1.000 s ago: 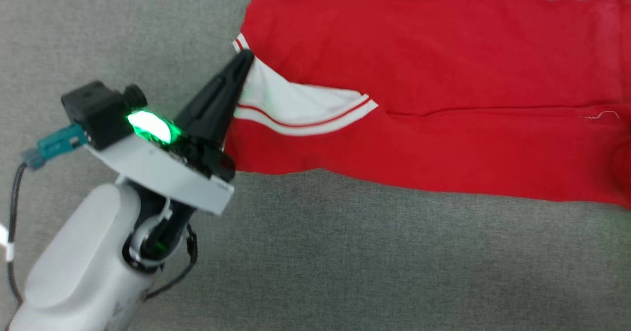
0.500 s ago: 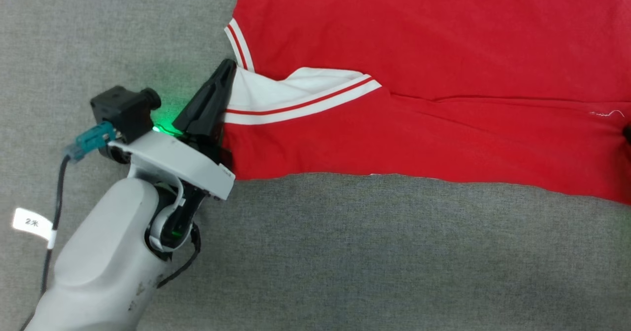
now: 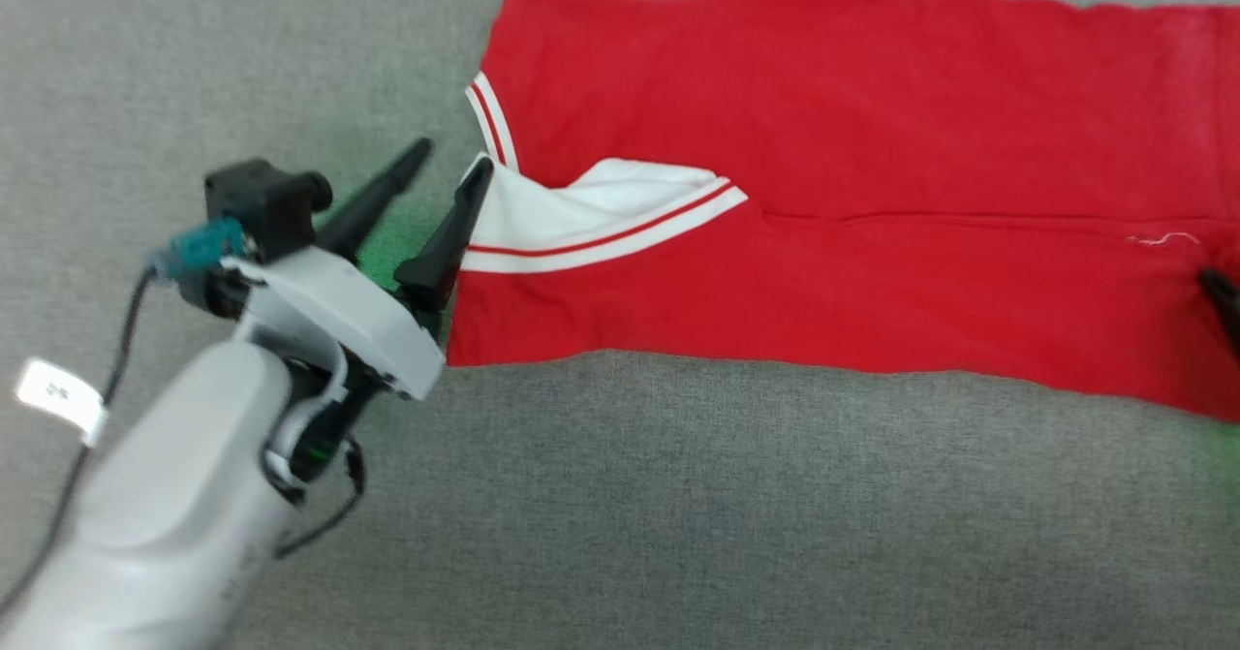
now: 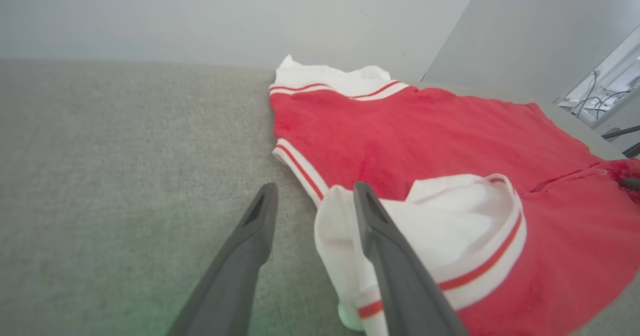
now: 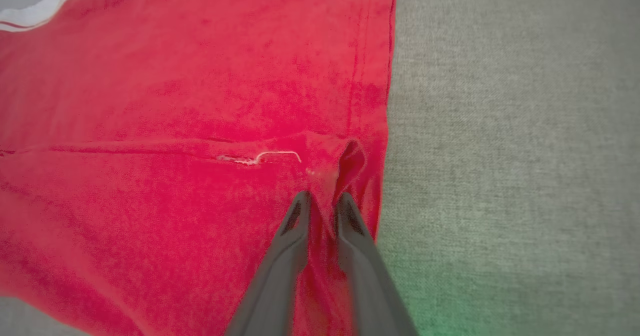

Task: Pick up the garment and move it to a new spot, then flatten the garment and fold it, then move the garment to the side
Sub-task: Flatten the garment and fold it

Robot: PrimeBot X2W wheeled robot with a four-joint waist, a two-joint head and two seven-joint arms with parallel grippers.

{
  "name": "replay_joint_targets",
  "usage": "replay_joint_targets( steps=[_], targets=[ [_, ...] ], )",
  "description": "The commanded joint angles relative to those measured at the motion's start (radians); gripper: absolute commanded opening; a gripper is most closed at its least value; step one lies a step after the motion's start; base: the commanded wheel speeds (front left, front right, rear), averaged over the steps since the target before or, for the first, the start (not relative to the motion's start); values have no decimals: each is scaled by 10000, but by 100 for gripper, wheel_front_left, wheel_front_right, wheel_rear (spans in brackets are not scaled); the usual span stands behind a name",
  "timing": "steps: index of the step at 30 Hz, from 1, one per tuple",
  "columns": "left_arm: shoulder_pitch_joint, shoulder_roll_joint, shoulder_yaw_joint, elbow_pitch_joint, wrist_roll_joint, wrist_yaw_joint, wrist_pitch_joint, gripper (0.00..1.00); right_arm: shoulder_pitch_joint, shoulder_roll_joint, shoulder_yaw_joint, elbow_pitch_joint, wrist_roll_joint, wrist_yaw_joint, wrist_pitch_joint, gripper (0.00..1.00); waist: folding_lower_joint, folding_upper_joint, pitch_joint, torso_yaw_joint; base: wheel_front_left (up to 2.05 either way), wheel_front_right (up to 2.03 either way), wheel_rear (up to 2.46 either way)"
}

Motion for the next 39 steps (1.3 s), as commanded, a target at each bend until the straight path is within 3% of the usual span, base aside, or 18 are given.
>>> replay_joint_targets(
  steps=[1, 8, 14, 15, 18, 20, 24, 29, 39],
  targets=[
    [-291, 307, -70, -153, -67, -84, 473, 100, 120, 51, -49, -12, -196, -11, -173, 100, 0, -1, -594, 69, 0, 0, 0],
    [-1266, 1353, -485, -869, -298, -89, 3242, 100, 277, 86, -305, -173, -498, -11, -588, 100, 0, -1, -1422, 192, 0, 0, 0],
    [-1967, 1956, -1379, -1444, -1184, 273, 7679, 100, 321, 72, -524, -432, -636, -11, -558, 100, 0, -1, -1690, 239, 0, 0, 0],
    [-1967, 1956, -1379, -1444, -1184, 273, 7679, 100, 321, 72, -524, -432, -636, -11, -558, 100, 0, -1, -1690, 239, 0, 0, 0],
    [-2052, 2102, -1865, -1800, -1830, 478, 9789, 100, 386, 141, -579, -549, -666, -11, -554, 100, 0, -1, -1684, 200, 0, 0, 0],
    [-2140, 2143, -1988, -1927, -2150, 686, 10636, 100, 402, 208, -520, -630, -678, -11, -544, 100, 0, -1, -1605, 119, 0, 0, 0],
    [-2105, 1941, -1960, -1835, -2550, 1132, 11156, 100, 271, 282, -395, -718, -660, -11, -513, 100, 0, -1, -1353, -128, 0, 0, 0],
    [-1890, 1698, -1771, -1393, -2972, 1305, 11089, 100, 89, 354, -354, -731, -621, -11, -580, 100, 0, -1, -1047, -458, 0, 0, 0],
    [-1676, 1229, -1881, -322, -3279, 1062, 10928, 100, 9, 387, -413, -761, -533, -11, -642, 100, 0, -1, -705, -841, 0, 0, 0]
  ],
)
